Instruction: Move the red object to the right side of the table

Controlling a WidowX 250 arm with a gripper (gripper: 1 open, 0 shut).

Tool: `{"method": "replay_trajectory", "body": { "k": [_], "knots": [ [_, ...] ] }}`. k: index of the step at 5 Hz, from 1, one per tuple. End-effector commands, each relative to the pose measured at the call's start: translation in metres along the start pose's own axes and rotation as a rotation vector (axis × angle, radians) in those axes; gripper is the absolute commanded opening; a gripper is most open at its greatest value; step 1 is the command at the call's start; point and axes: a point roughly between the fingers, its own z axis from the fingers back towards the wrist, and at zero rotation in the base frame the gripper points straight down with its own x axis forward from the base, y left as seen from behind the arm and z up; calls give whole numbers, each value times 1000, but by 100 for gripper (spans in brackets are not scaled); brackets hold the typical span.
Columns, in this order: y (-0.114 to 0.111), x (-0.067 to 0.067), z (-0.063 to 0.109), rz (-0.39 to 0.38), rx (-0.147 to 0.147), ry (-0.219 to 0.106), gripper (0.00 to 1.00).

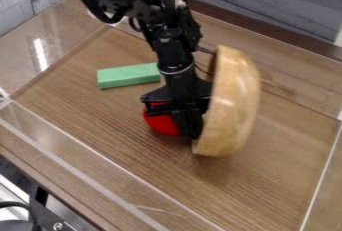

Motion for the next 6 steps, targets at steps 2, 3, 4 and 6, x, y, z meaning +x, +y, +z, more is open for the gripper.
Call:
{"method": "replay_trajectory", "body": {
  "k": [2, 3, 4, 6],
  "knots": [
    [6, 18, 29, -79, -44, -21, 0],
    [20, 30, 44, -88, -60, -22, 0],
    [14, 22, 62, -242, -70, 18, 0],
    [-17, 2, 73, -596, -79, 112, 0]
  ]
}}
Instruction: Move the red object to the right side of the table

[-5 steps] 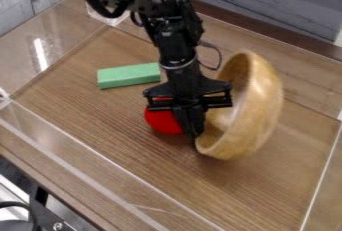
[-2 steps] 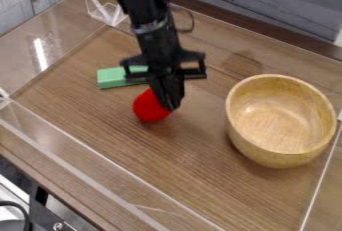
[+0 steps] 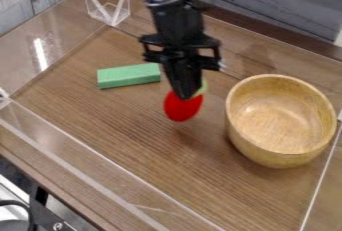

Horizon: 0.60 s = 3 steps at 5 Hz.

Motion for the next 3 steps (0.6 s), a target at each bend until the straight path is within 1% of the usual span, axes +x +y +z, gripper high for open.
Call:
{"method": "replay_trajectory", "body": {
  "k": [1, 2, 3],
  "knots": [
    [-14, 13, 4, -171, 16, 12, 0],
    [10, 14, 0, -219, 18, 32, 0],
    [35, 14, -5, -251, 12, 45, 0]
  ]
}}
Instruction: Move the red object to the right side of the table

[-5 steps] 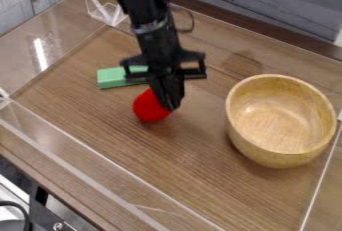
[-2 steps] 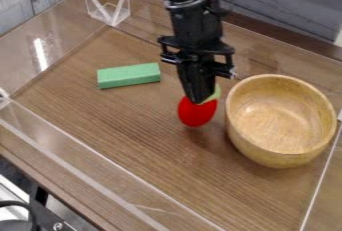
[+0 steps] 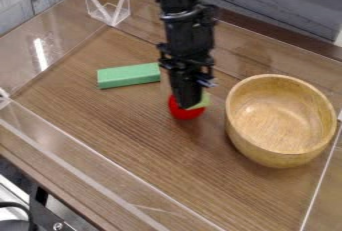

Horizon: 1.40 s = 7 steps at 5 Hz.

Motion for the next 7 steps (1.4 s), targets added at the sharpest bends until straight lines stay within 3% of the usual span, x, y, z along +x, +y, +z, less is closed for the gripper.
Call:
{"method": "replay_trajectory", "body": {
  "k": [1, 3, 5, 6, 7],
  "knots": [
    [-6, -2, 7, -88, 19, -21, 0],
    [-22, -17, 4, -194, 2, 0, 0],
    [-37, -15, -11, -243, -13, 5, 0],
    [-62, -11, -15, -224, 16, -3, 0],
    [-86, -1, -37, -348, 23, 47, 0]
  ]
}}
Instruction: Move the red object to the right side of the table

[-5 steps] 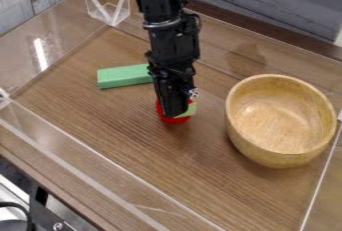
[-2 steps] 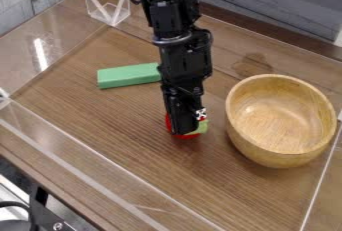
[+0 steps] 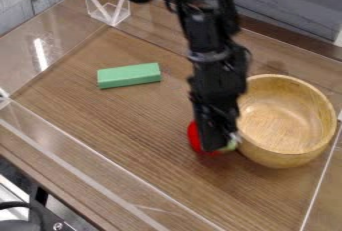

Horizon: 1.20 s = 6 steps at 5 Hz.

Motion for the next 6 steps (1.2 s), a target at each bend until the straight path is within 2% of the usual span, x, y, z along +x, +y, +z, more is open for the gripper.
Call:
{"method": "replay_trajectory", "body": {
  "k": [1, 2, 3, 4, 5, 6],
  "knots": [
    [-14, 17, -9, -136, 23, 27, 0],
    [-20, 11, -12, -172, 43, 63, 0],
    [-21, 4, -10, -191, 55, 81, 100],
    [-28, 5, -1, -166, 70, 82, 100],
    [-32, 6, 9, -138, 85, 86, 0],
    [-35, 11, 19, -150, 109, 94, 0]
  ]
}}
